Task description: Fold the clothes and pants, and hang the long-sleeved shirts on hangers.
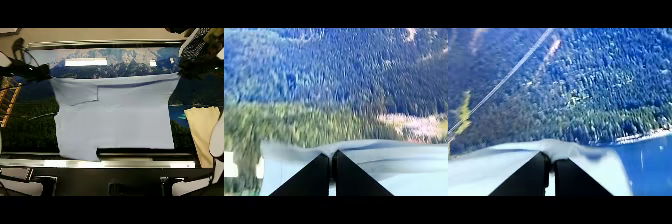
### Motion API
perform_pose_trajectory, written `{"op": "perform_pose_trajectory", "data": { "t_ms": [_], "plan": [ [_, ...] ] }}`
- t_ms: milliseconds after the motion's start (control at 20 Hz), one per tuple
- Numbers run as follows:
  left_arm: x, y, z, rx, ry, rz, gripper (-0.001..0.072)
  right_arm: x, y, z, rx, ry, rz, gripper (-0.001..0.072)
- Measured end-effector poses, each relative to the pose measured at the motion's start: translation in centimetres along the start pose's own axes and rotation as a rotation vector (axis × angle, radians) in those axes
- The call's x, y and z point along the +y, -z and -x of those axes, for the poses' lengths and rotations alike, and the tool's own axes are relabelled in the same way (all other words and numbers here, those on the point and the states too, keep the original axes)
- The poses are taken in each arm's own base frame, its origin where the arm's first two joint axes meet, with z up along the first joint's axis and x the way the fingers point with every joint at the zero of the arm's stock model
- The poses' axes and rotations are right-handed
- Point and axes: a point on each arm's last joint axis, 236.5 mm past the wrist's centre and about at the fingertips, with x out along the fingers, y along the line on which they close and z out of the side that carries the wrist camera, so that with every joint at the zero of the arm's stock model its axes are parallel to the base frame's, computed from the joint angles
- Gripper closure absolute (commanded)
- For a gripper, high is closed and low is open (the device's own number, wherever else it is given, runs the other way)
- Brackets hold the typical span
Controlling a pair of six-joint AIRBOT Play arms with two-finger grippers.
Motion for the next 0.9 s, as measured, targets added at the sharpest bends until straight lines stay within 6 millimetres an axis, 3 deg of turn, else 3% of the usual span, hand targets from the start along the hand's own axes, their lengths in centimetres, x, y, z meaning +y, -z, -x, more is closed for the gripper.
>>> {"op": "perform_pose_trajectory", "data": {
  "t_ms": [150,400,600,900],
  "plan": [
    [0.2,-1.4,-5.5,-0.061,0.021,0.022,0.0696,-0.9,-0.8,-5.2,-0.011,-0.024,-0.019,0.0674],
    [0.5,-2.2,-8.5,-0.105,0.03,0.021,0.0695,-1.7,-1.0,-8.8,-0.018,-0.034,-0.003,0.0674],
    [0.8,0.4,-9.2,0.003,0.025,-0.018,0.0695,-2.9,1.5,-9.7,0.089,0.002,0.018,0.0674],
    [1.9,6.2,-9.5,0.245,-0.003,-0.047,0.0694,-5.3,7.7,-10.6,0.354,0.07,0.028,0.0674]
  ]
}}
